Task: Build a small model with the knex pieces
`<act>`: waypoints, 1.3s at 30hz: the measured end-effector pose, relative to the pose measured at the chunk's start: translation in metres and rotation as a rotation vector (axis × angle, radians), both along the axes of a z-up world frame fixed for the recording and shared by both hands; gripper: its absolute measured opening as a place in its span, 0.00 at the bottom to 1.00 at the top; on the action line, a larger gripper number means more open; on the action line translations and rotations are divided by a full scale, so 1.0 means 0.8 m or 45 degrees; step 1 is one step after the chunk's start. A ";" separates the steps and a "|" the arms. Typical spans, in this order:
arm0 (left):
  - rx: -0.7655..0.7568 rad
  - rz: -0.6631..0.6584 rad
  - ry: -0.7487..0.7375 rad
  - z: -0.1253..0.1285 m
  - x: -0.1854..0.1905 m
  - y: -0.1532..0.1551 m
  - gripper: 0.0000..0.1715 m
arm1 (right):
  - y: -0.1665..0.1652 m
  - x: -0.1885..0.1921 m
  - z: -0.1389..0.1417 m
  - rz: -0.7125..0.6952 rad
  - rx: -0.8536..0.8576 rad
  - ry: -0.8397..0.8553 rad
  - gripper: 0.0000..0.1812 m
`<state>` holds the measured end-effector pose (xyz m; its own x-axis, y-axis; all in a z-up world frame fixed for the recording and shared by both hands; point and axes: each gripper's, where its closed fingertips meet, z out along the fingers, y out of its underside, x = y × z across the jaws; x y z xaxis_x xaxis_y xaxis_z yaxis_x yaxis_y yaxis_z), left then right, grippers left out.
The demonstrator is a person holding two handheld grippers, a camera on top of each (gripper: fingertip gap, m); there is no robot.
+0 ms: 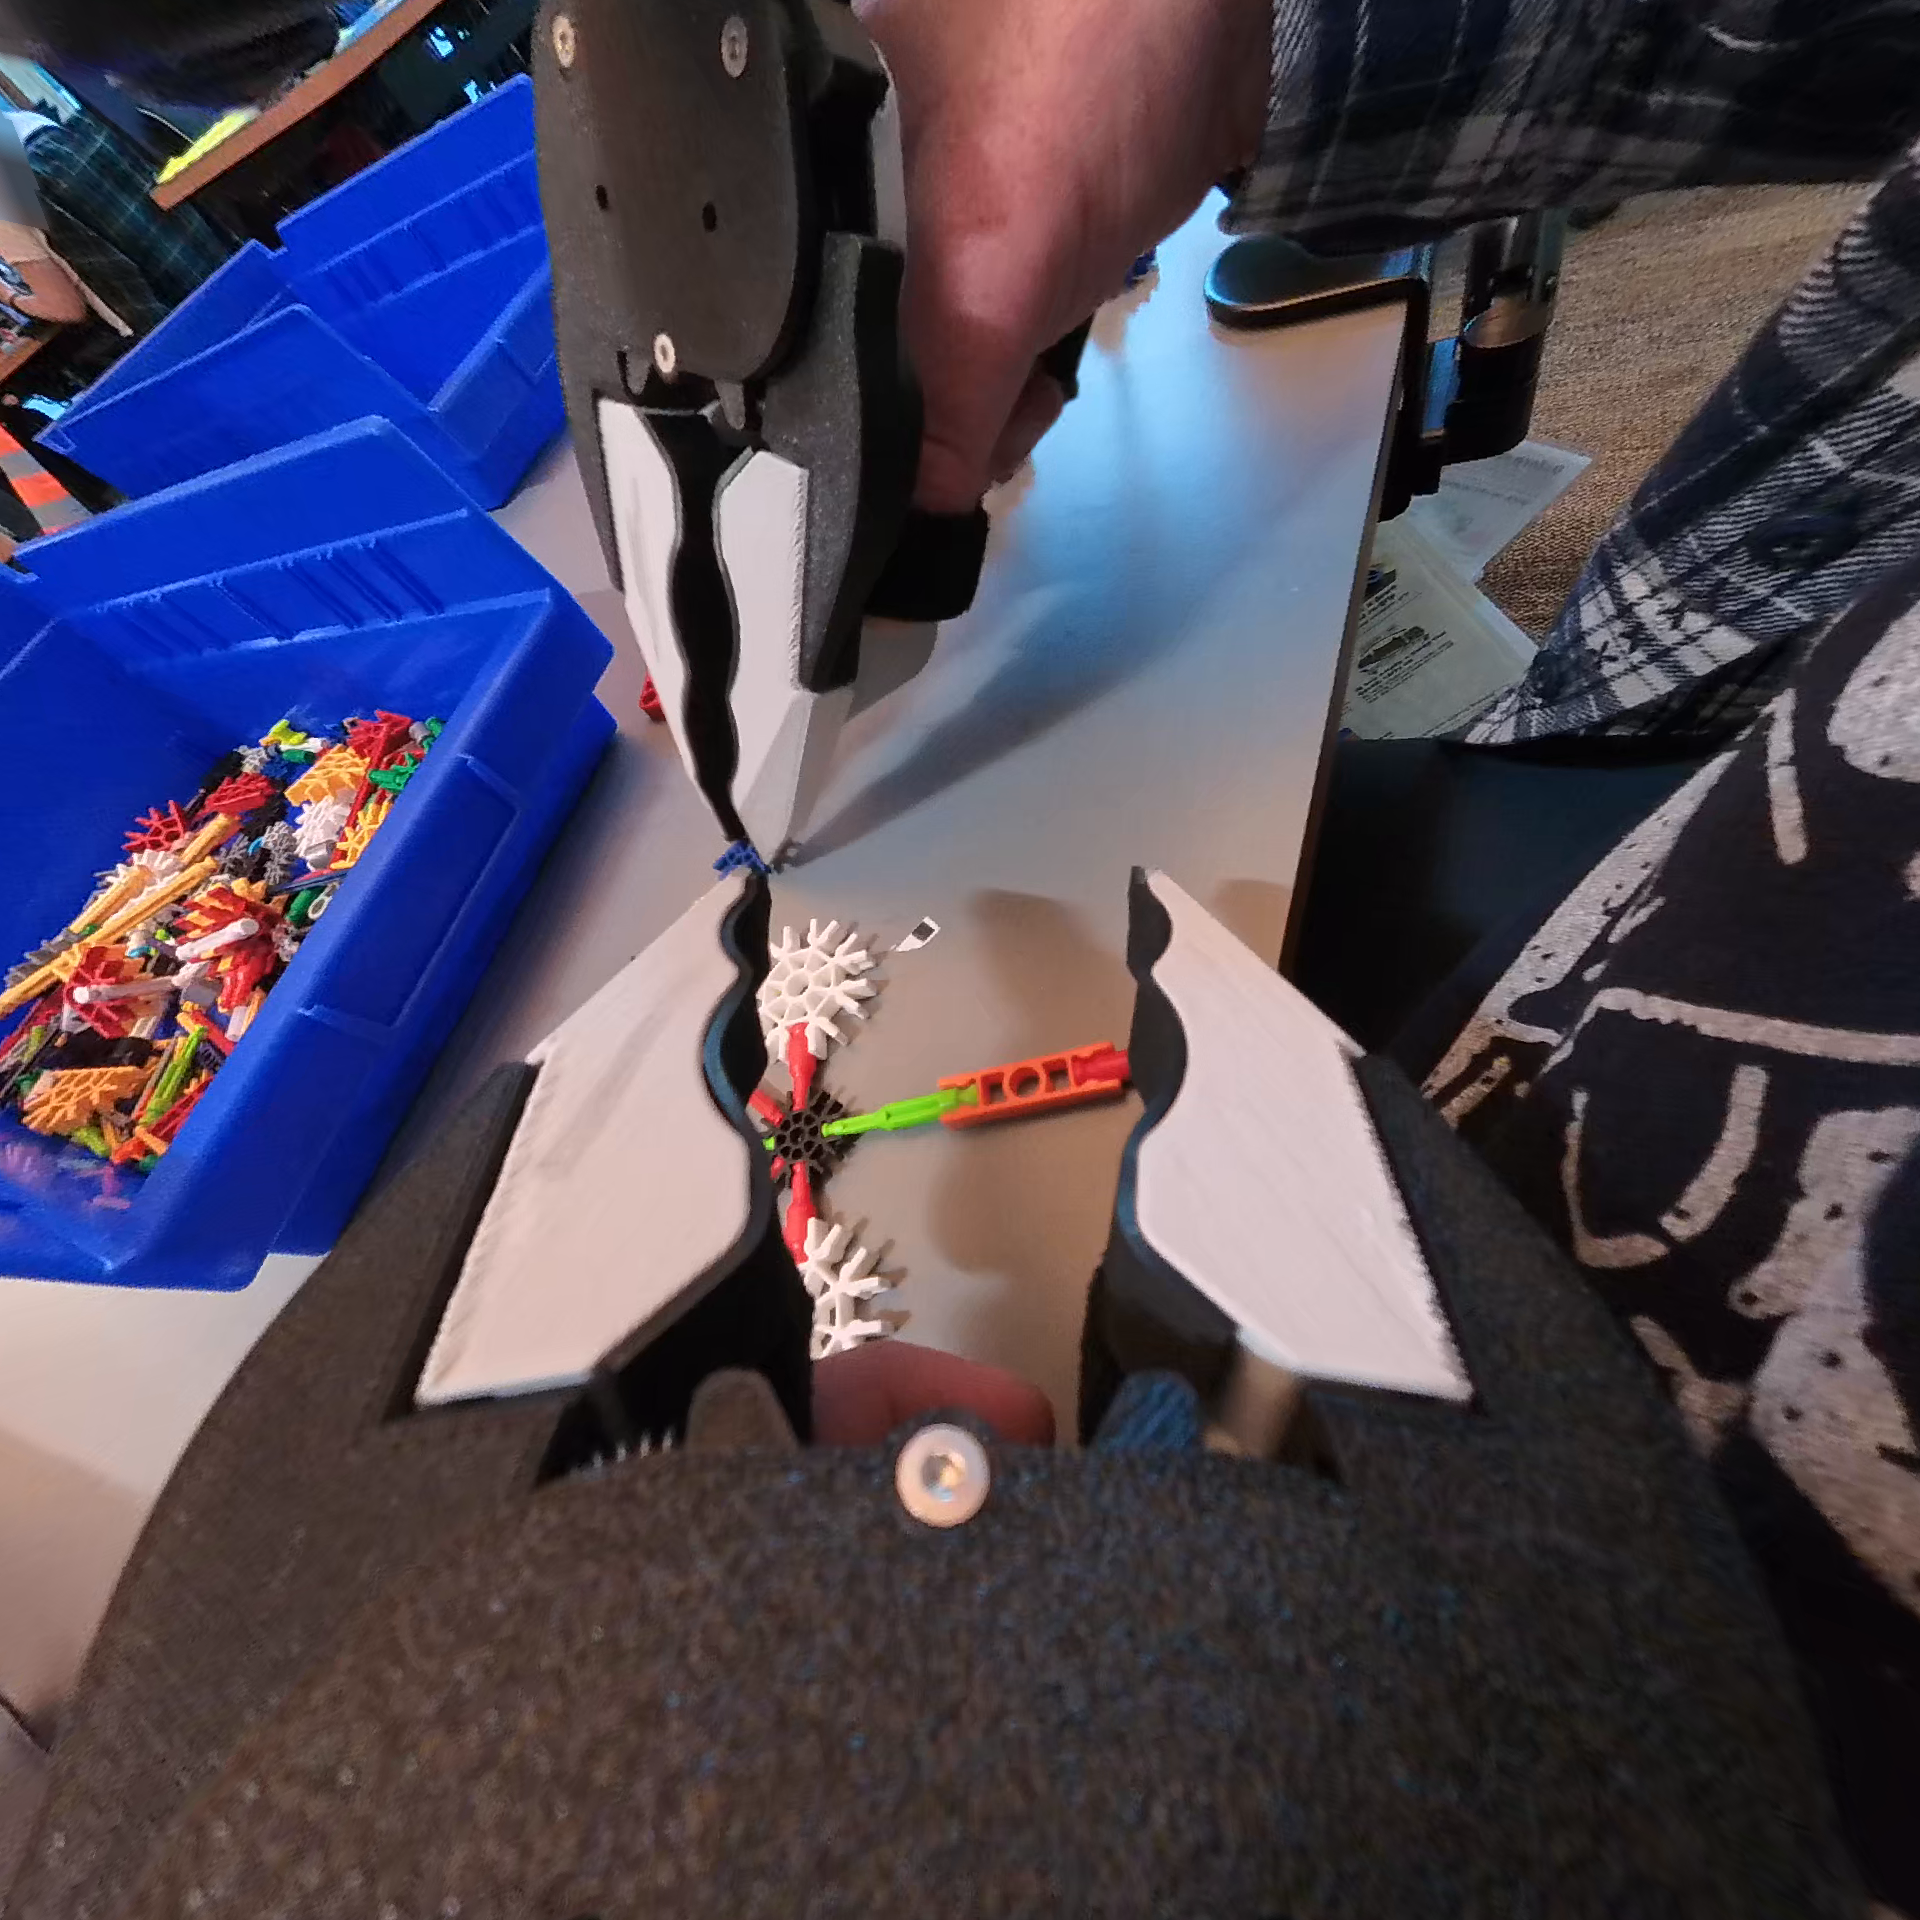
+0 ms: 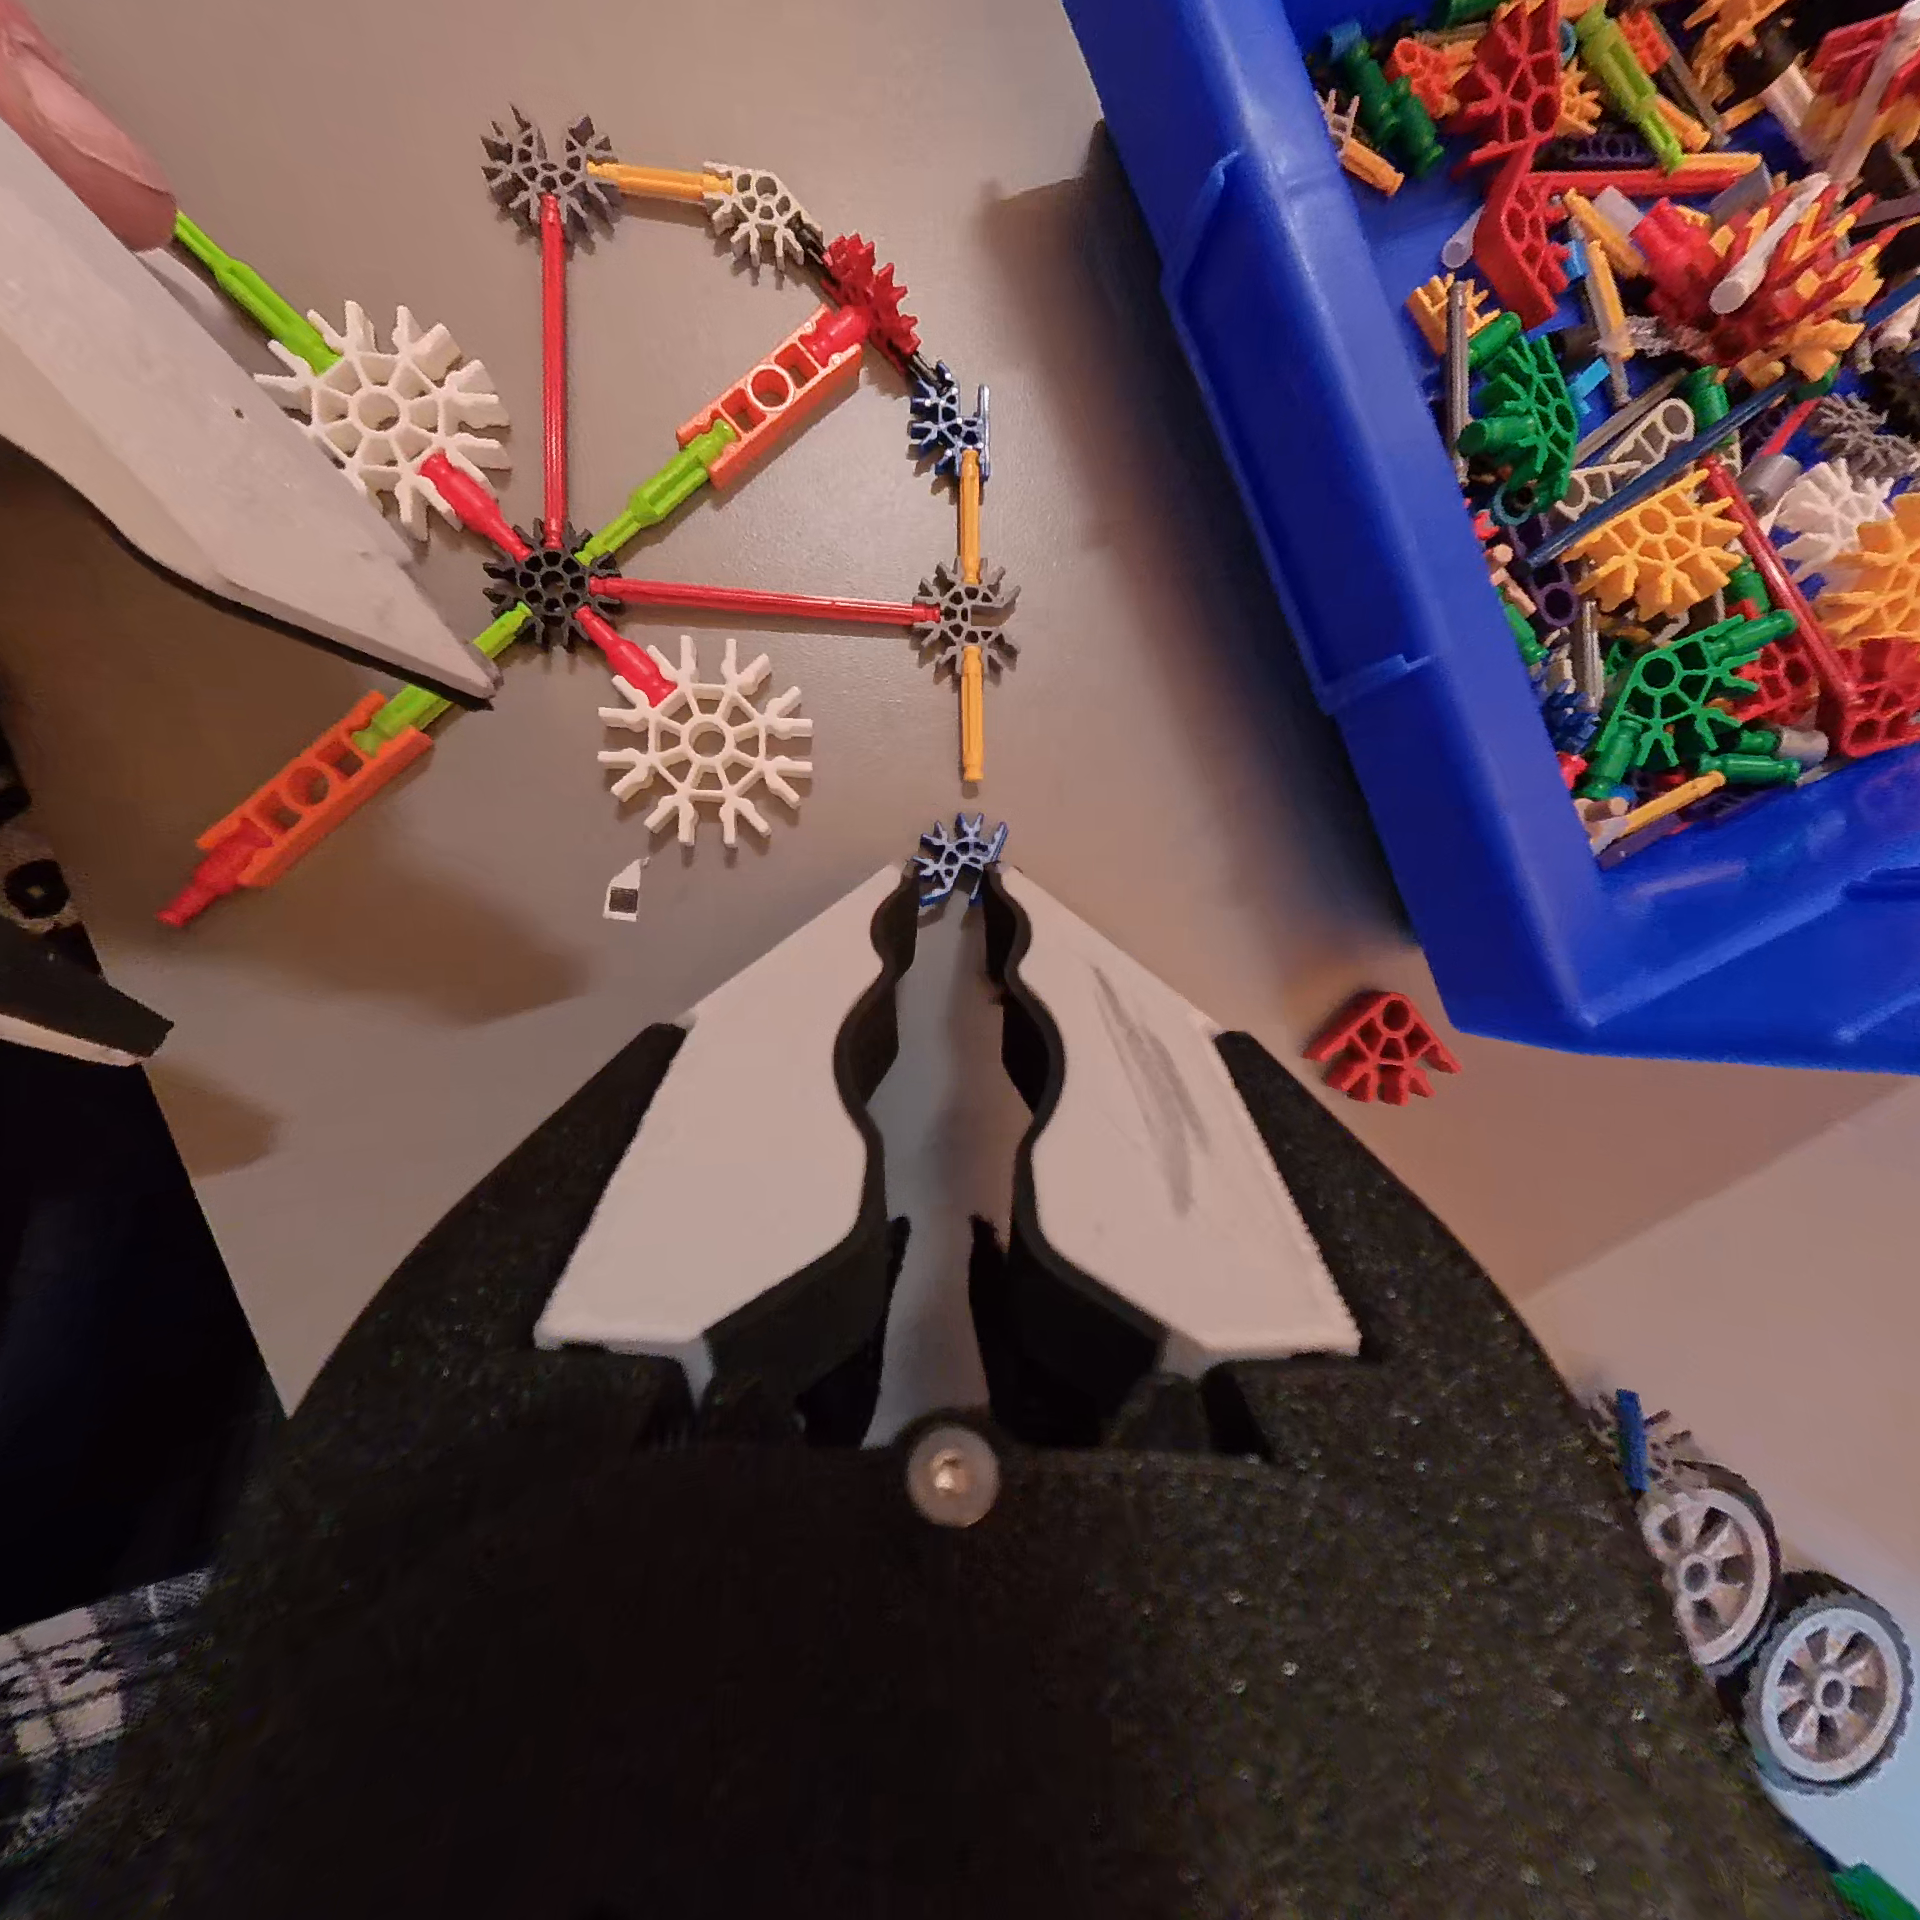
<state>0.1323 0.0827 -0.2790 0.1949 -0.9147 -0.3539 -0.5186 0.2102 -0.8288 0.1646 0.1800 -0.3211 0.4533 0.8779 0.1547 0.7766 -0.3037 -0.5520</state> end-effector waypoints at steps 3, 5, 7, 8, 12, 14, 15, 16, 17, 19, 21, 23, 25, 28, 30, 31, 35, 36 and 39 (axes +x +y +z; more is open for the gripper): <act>0.003 -0.002 -0.001 0.000 0.001 -0.001 0.40 | 0.001 -0.001 0.002 0.022 0.015 -0.001 0.06; 0.004 -0.005 -0.002 0.001 0.002 -0.002 0.40 | 0.000 -0.003 0.003 0.043 0.018 -0.002 0.06; 0.006 -0.007 -0.002 0.001 0.002 -0.003 0.40 | 0.002 -0.003 0.004 0.055 0.027 -0.010 0.06; 0.007 -0.009 -0.004 0.002 0.003 -0.003 0.40 | 0.002 -0.003 0.005 0.066 0.030 -0.016 0.06; 0.007 -0.013 -0.015 0.004 0.003 -0.005 0.40 | 0.002 -0.004 0.006 0.102 0.046 -0.042 0.06; 0.006 -0.015 -0.021 0.005 0.003 -0.005 0.40 | 0.002 -0.006 0.006 0.116 0.053 -0.048 0.06; 0.006 -0.016 -0.022 0.005 0.004 -0.005 0.40 | 0.001 -0.006 0.007 0.126 0.054 -0.052 0.06; 0.005 -0.017 -0.022 0.005 0.004 -0.006 0.40 | 0.002 -0.005 0.007 0.128 0.059 -0.056 0.06; 0.004 -0.019 -0.022 0.006 0.004 -0.006 0.40 | 0.003 -0.005 0.008 0.128 0.063 -0.056 0.06; 0.004 -0.023 -0.021 0.006 0.004 -0.007 0.40 | 0.003 -0.006 0.008 0.140 0.056 -0.058 0.06; 0.002 -0.026 -0.019 0.005 0.005 -0.007 0.40 | 0.003 -0.008 0.008 0.164 0.055 -0.064 0.06; 0.000 -0.026 -0.016 0.005 0.005 -0.007 0.40 | 0.004 -0.012 0.009 0.184 0.052 -0.067 0.06; -0.001 -0.025 -0.015 0.005 0.005 -0.007 0.40 | 0.005 -0.015 0.011 0.196 0.050 -0.066 0.06; -0.002 -0.025 -0.020 0.006 0.005 -0.007 0.40 | 0.005 -0.015 0.007 0.216 0.036 -0.083 0.06; -0.003 -0.027 -0.021 0.007 0.005 -0.008 0.40 | 0.004 -0.015 0.004 0.231 0.022 -0.090 0.06; -0.003 -0.028 -0.020 0.007 0.006 -0.008 0.40 | 0.004 -0.014 0.003 0.236 0.019 -0.098 0.06; -0.005 -0.030 -0.016 0.007 0.006 -0.008 0.40 | 0.007 -0.012 0.001 0.237 0.013 -0.127 0.06; -0.005 -0.030 -0.016 0.007 0.006 -0.008 0.40 | 0.007 -0.011 0.000 0.237 0.004 -0.134 0.06; -0.006 -0.030 -0.015 0.007 0.006 -0.008 0.40 | 0.007 -0.011 -0.003 0.248 -0.009 -0.146 0.06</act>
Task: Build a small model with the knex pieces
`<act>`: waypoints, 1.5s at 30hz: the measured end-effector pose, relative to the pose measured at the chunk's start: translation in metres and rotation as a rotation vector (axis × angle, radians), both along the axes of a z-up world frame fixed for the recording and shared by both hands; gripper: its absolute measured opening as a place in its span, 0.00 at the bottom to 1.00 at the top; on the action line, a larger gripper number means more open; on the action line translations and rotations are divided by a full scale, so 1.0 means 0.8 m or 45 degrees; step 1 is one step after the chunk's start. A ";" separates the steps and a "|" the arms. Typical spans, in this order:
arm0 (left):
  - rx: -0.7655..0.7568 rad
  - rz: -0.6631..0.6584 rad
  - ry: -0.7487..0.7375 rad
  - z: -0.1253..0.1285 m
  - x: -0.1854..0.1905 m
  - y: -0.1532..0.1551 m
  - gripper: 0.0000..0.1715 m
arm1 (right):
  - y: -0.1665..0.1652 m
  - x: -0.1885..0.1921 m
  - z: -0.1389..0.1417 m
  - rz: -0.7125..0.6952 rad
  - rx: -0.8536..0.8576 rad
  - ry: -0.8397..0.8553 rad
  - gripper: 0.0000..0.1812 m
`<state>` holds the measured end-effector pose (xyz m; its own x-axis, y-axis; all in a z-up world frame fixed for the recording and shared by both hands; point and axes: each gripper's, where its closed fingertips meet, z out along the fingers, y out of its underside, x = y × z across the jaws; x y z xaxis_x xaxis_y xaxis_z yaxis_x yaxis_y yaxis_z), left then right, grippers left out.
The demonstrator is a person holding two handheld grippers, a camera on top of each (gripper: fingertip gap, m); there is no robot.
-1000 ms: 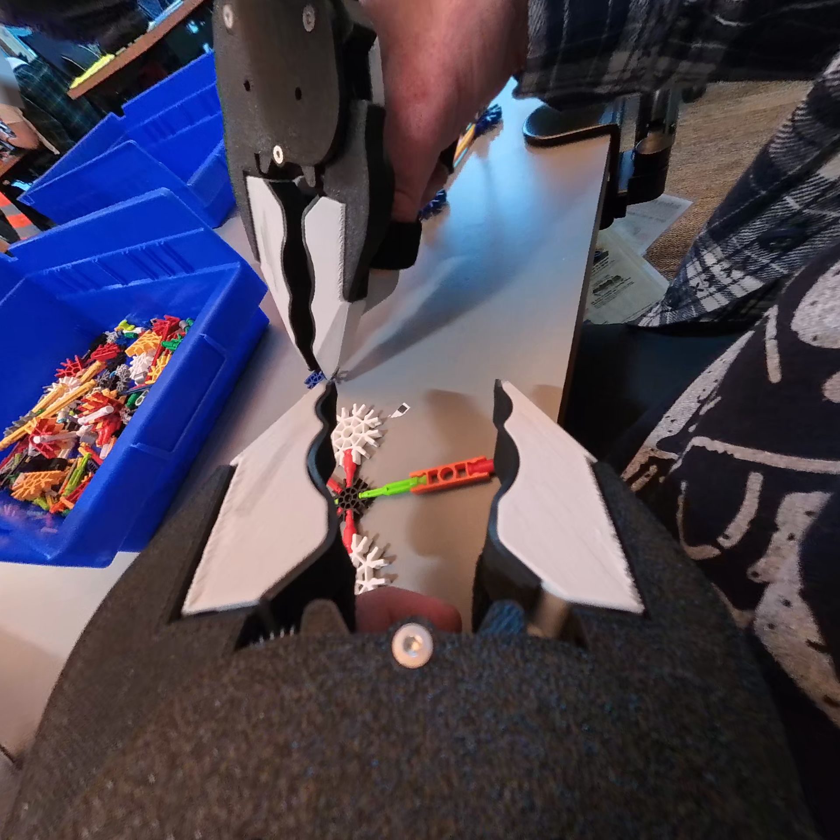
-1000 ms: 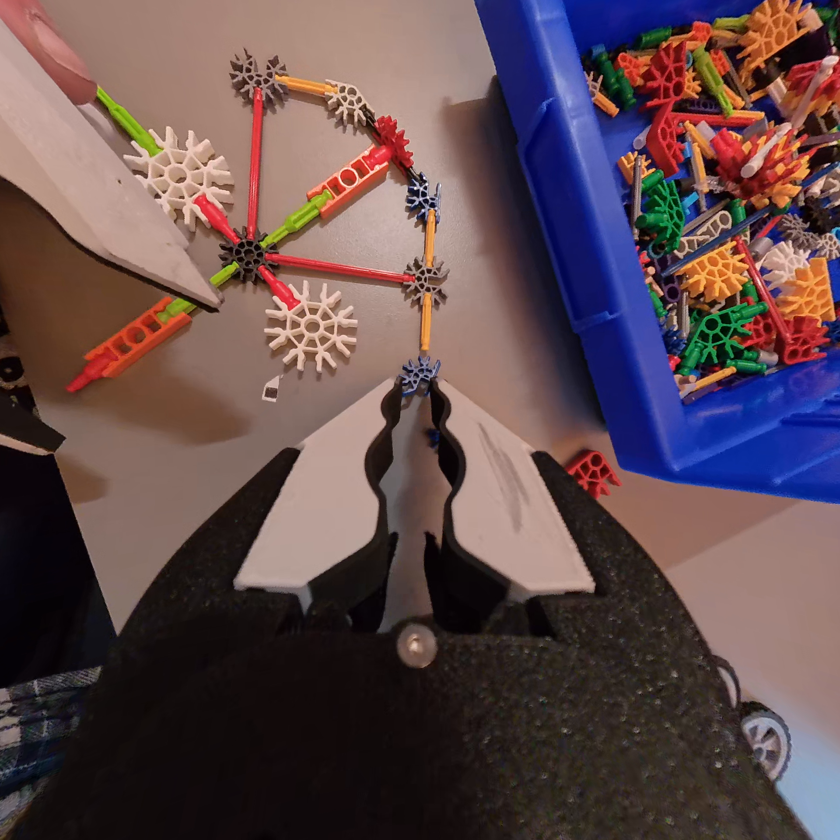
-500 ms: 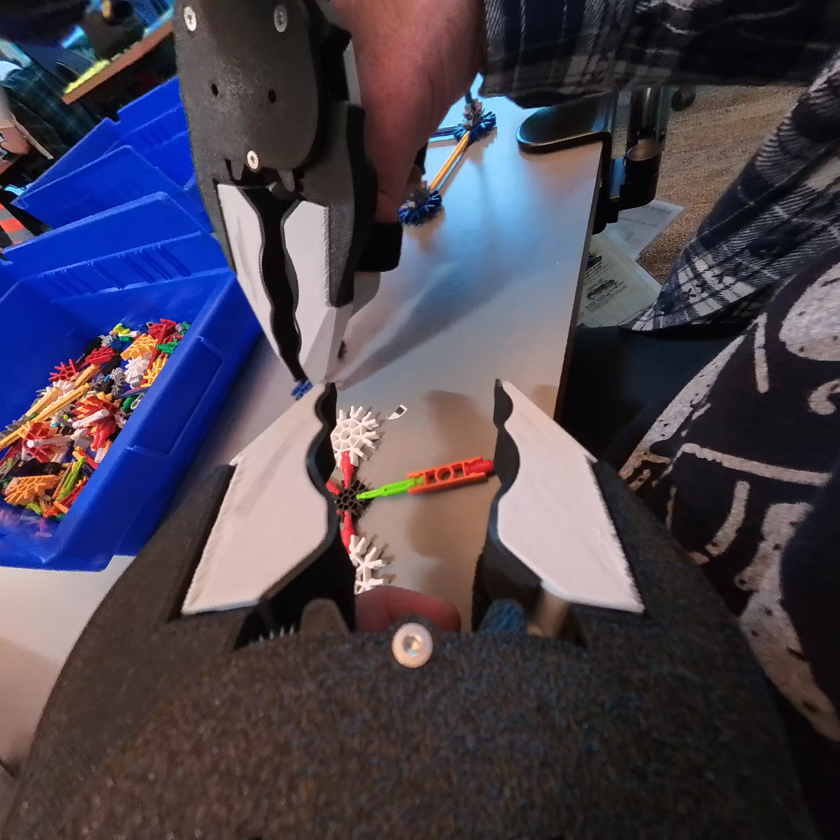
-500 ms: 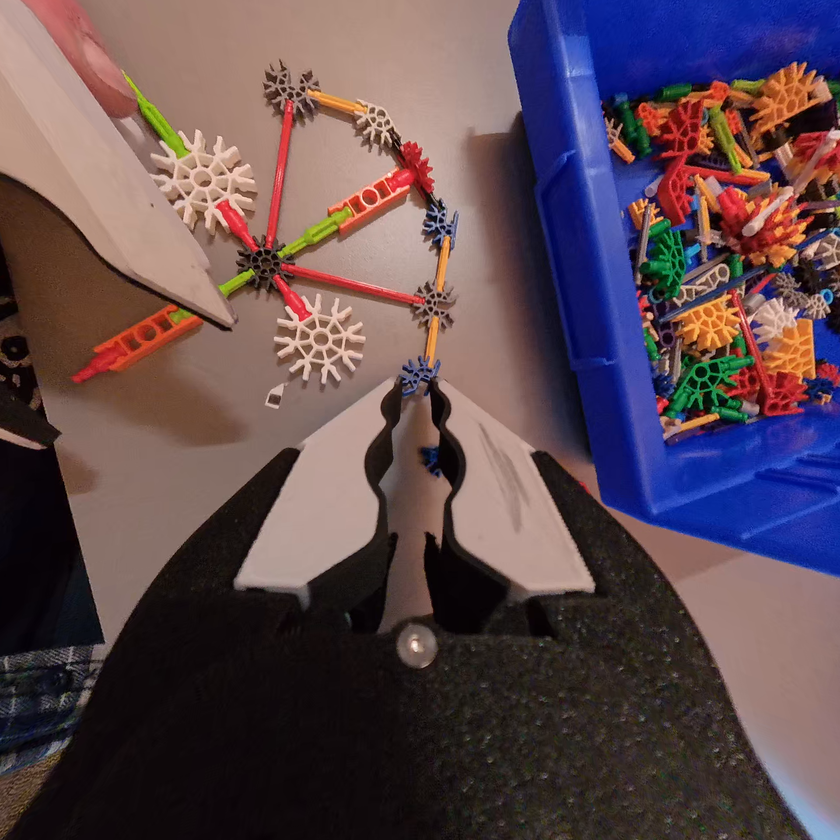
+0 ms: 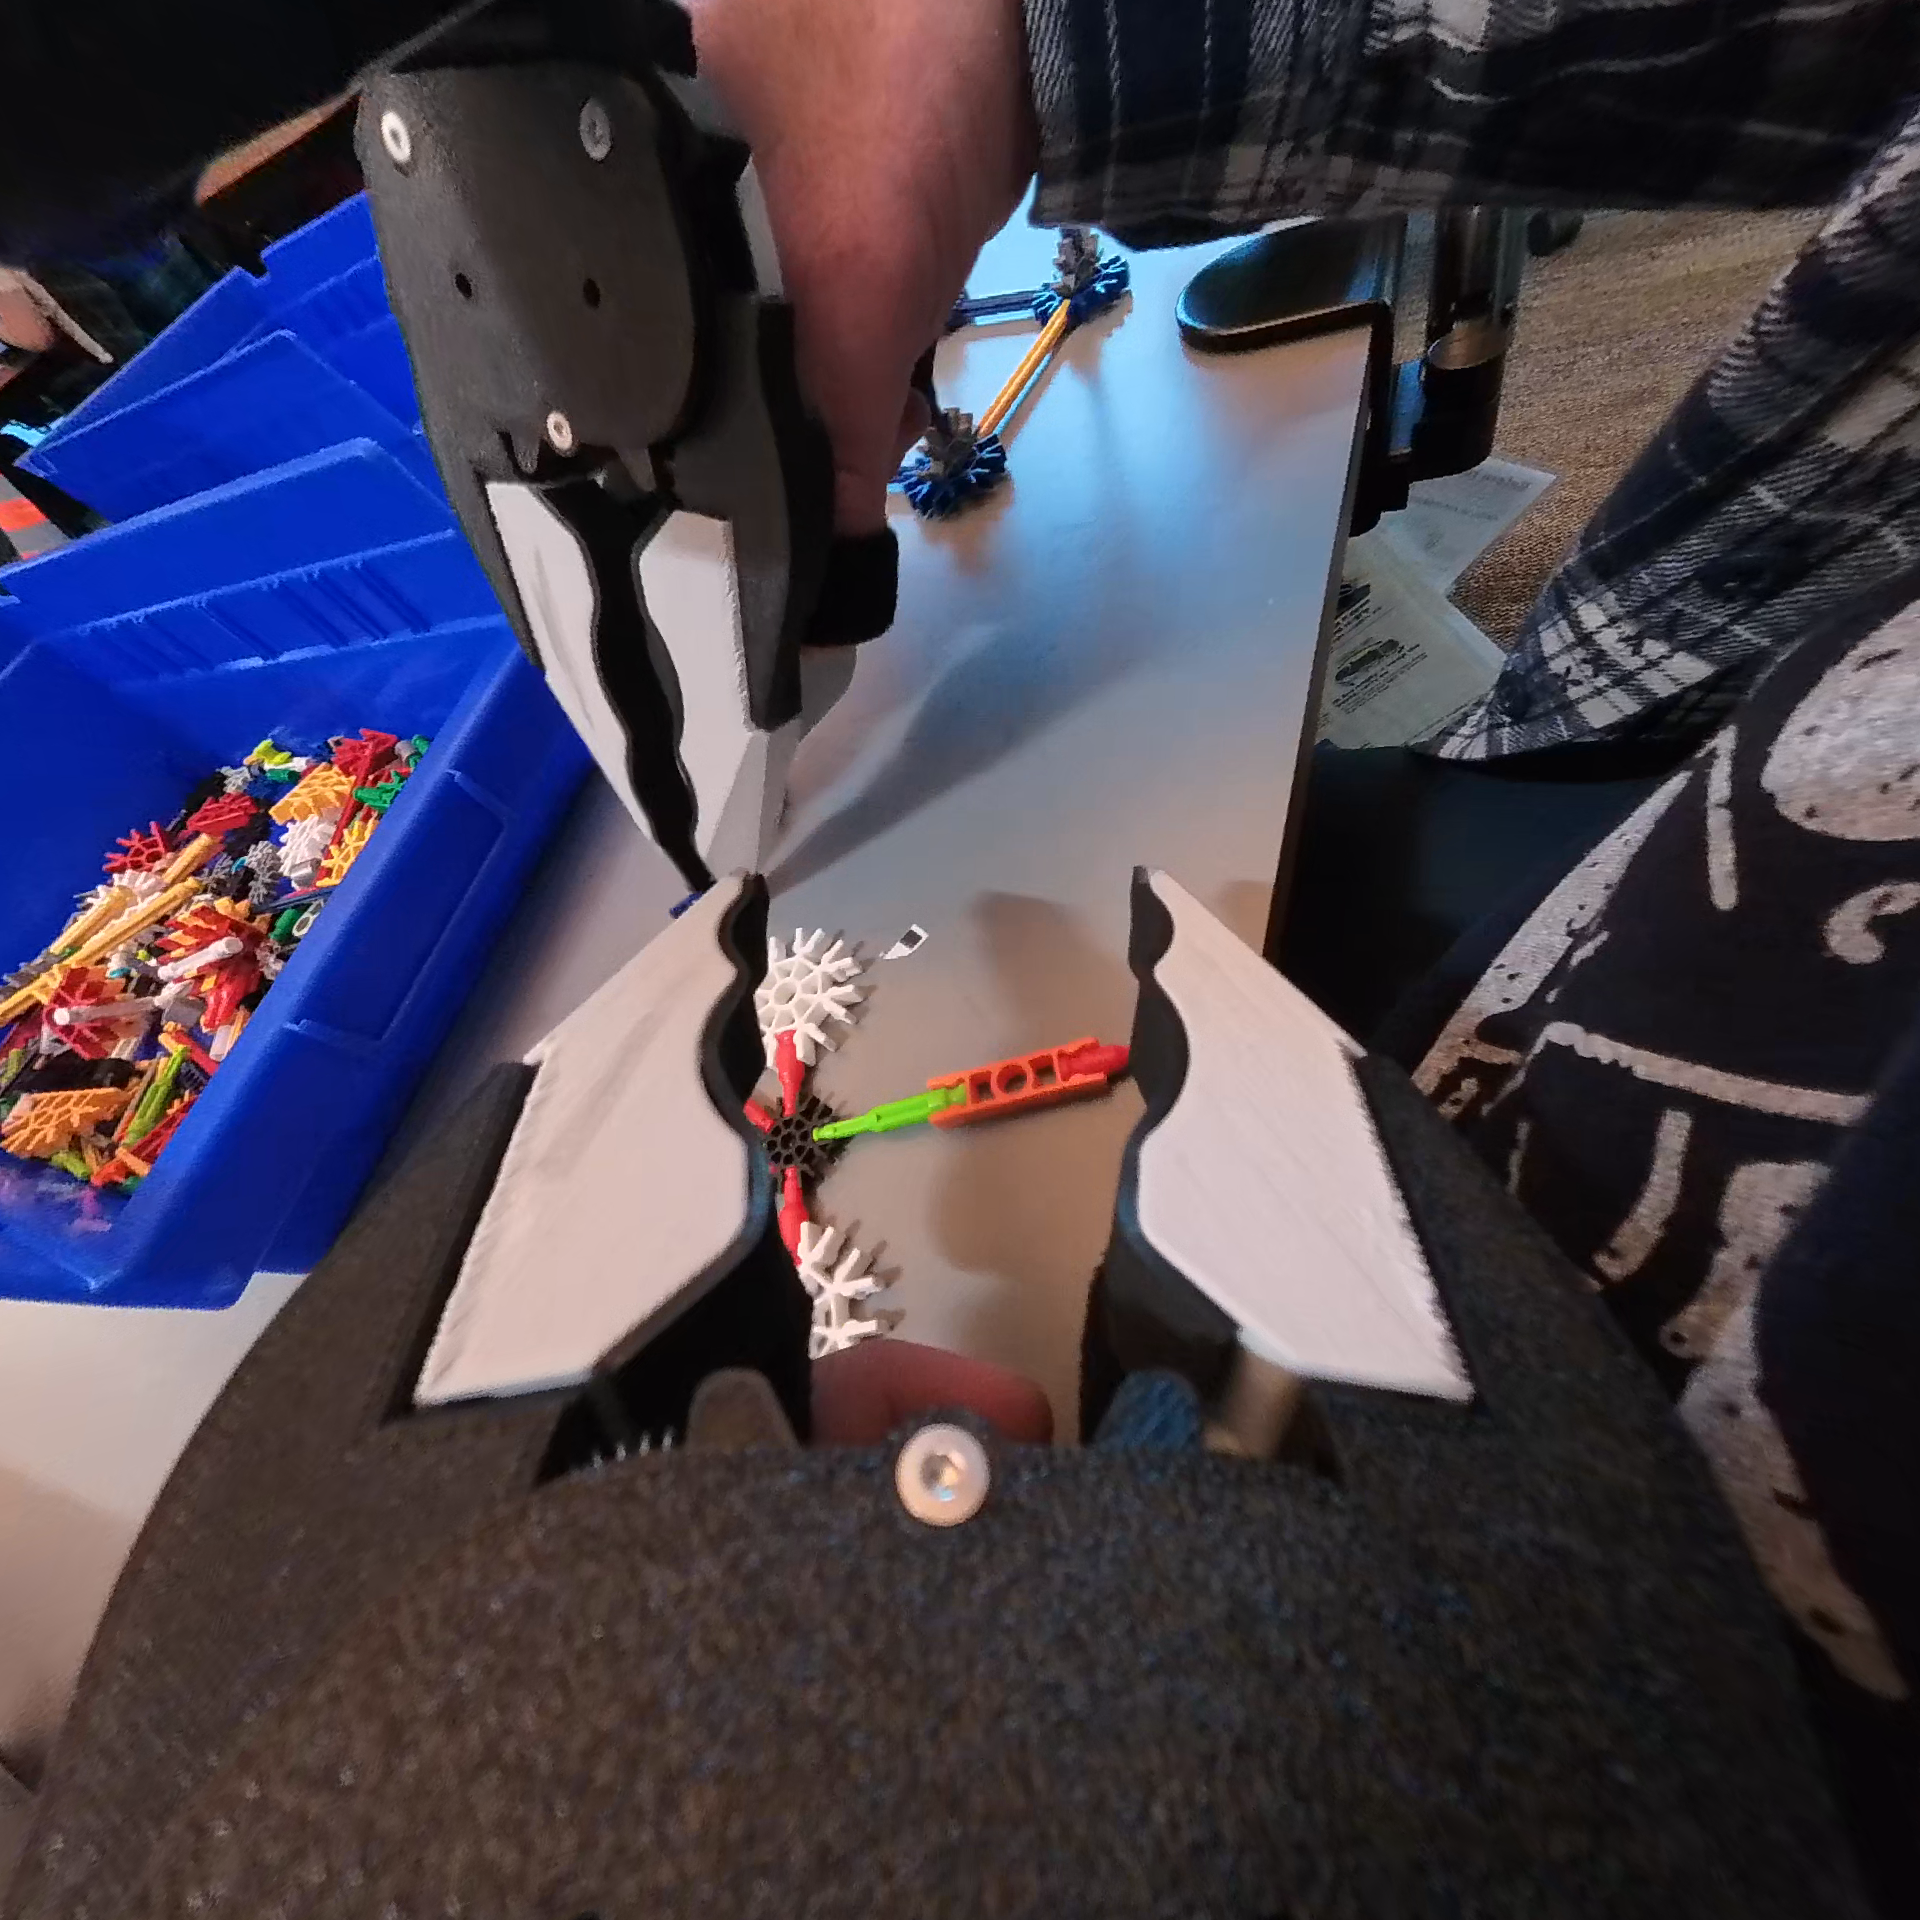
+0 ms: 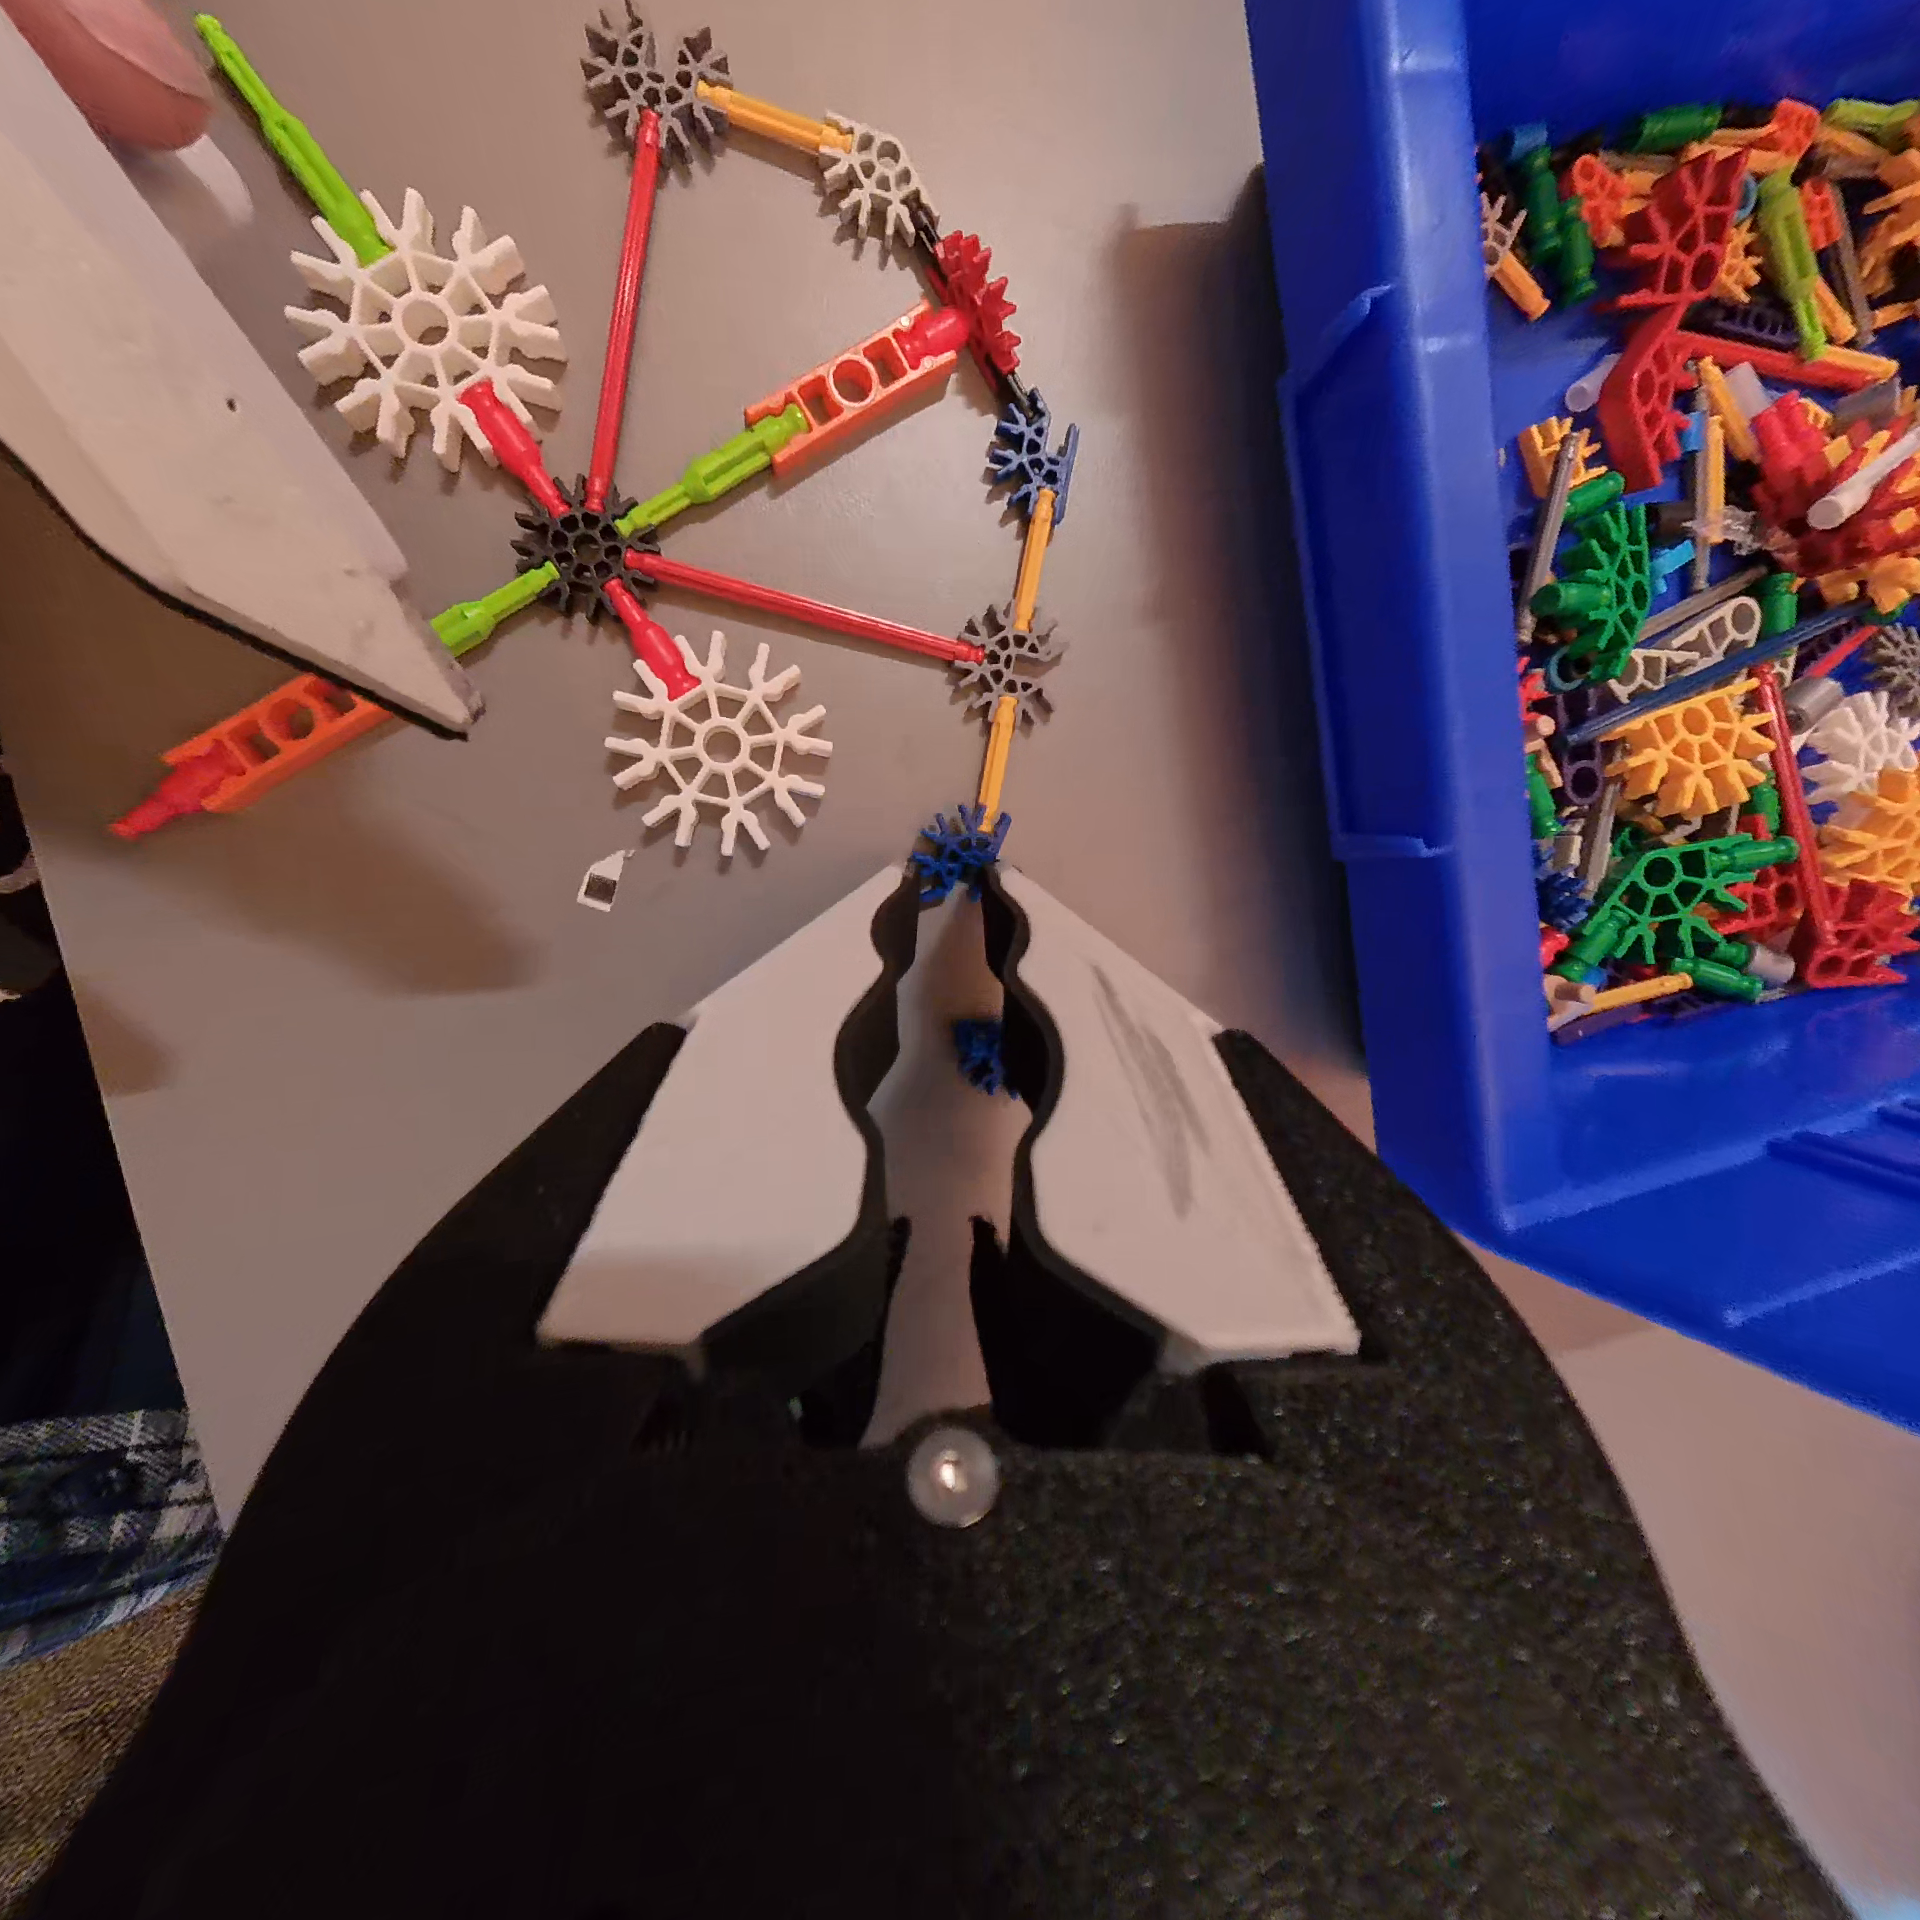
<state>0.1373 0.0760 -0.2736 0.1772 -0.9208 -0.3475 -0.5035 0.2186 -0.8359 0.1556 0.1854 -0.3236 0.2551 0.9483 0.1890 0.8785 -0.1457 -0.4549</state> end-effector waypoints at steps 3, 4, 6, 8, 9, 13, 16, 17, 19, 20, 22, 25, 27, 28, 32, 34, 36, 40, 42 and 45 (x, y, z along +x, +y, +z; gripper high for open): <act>-0.001 -0.001 0.003 0.000 0.000 0.000 0.40 | -0.001 0.001 0.000 0.009 -0.010 -0.014 0.07; -0.001 -0.001 0.005 0.000 0.000 0.000 0.40 | -0.001 0.002 -0.001 0.012 -0.010 -0.022 0.07; 0.001 -0.002 0.007 -0.001 0.001 -0.001 0.40 | -0.001 0.003 -0.001 0.016 -0.013 -0.030 0.11; 0.001 -0.001 0.009 -0.001 0.001 -0.001 0.40 | -0.001 0.002 0.002 0.013 -0.013 -0.019 0.11; 0.002 -0.001 0.010 -0.001 0.001 -0.001 0.41 | -0.001 0.001 0.004 0.009 -0.007 -0.007 0.12; 0.004 -0.001 0.014 -0.001 0.002 -0.001 0.41 | 0.006 -0.001 0.012 -0.085 -0.014 0.049 0.11; 0.005 -0.001 0.016 -0.002 0.002 -0.001 0.41 | 0.006 -0.004 0.007 -0.126 -0.034 0.058 0.11; 0.006 -0.001 0.017 -0.002 0.002 -0.001 0.41 | 0.005 -0.005 0.005 -0.120 -0.032 0.059 0.10; 0.009 0.000 0.017 -0.002 0.002 -0.001 0.41 | 0.004 -0.007 0.001 -0.119 -0.034 0.048 0.08; 0.010 0.000 0.018 -0.002 0.003 -0.002 0.41 | 0.004 -0.006 -0.001 -0.117 -0.030 0.035 0.08; 0.012 0.000 0.019 -0.003 0.003 -0.002 0.41 | 0.005 -0.007 -0.002 -0.112 -0.025 0.025 0.08; 0.012 0.000 0.022 -0.004 0.004 -0.002 0.41 | 0.005 -0.007 0.000 -0.102 -0.017 0.008 0.08; 0.012 0.001 0.020 -0.004 0.004 -0.002 0.41 | 0.007 -0.007 0.004 -0.106 -0.007 0.017 0.11; 0.011 0.001 0.020 -0.004 0.004 -0.002 0.41 | 0.007 -0.007 0.007 -0.108 -0.001 0.022 0.10; 0.010 0.000 0.022 -0.005 0.005 -0.003 0.41 | 0.005 -0.012 0.015 -0.098 0.012 0.058 0.05; 0.010 -0.001 0.024 -0.005 0.006 -0.003 0.41 | 0.007 -0.013 0.013 -0.108 0.019 0.057 0.03; 0.012 0.000 0.024 -0.006 0.007 -0.003 0.41 | 0.009 -0.012 0.008 -0.119 0.012 0.052 0.02; 0.014 0.002 0.022 -0.006 0.008 -0.003 0.41 | 0.011 -0.012 0.003 -0.145 -0.007 0.057 0.00; 0.014 0.001 0.025 -0.007 0.008 -0.003 0.41 | 0.011 -0.012 0.003 -0.149 -0.011 0.059 0.00; 0.014 -0.002 0.028 -0.008 0.009 -0.003 0.41 | 0.011 -0.011 0.002 -0.146 -0.019 0.040 0.00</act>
